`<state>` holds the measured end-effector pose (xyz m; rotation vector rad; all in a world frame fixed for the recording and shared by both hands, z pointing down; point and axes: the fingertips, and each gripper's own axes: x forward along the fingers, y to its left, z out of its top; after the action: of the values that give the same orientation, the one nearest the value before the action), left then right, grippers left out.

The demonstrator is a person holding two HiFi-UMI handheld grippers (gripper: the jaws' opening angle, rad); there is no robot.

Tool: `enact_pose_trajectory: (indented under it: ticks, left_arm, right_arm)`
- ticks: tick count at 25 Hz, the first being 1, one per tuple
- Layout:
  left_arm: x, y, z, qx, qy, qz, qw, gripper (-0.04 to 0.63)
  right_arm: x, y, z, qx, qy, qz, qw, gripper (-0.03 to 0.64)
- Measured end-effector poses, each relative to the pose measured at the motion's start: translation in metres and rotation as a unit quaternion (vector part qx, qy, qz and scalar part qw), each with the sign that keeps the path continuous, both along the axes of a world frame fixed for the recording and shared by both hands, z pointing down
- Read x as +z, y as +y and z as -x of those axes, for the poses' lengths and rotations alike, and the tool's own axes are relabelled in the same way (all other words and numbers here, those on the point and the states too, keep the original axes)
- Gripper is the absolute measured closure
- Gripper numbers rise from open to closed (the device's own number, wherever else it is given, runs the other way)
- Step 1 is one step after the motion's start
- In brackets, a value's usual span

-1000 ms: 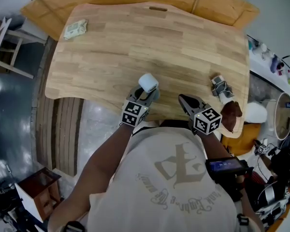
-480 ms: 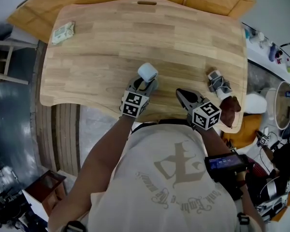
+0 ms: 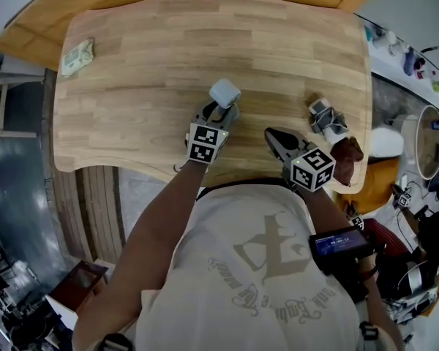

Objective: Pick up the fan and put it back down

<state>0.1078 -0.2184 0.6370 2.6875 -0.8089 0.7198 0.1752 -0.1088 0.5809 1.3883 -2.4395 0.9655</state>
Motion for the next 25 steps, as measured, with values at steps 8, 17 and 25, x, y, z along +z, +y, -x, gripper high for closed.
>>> enact_pose_trajectory:
  ticks: [8, 17, 25]
  left_arm:
    - [0.005, -0.023, -0.028, 0.004, 0.0, -0.006, 1.0, 0.442]
    - [0.012, -0.047, -0.051, 0.005, -0.012, -0.013, 0.9998, 0.442]
    - [0.029, -0.06, -0.054, -0.011, -0.01, -0.006, 0.9999, 0.442]
  right_arm:
    - [0.008, -0.003, -0.015, 0.012, -0.002, 0.011, 1.0, 0.603]
    - [0.009, -0.01, -0.025, 0.027, -0.003, 0.019, 0.999, 0.603]
    - [0.022, -0.016, -0.031, 0.03, 0.002, 0.029, 0.999, 0.603]
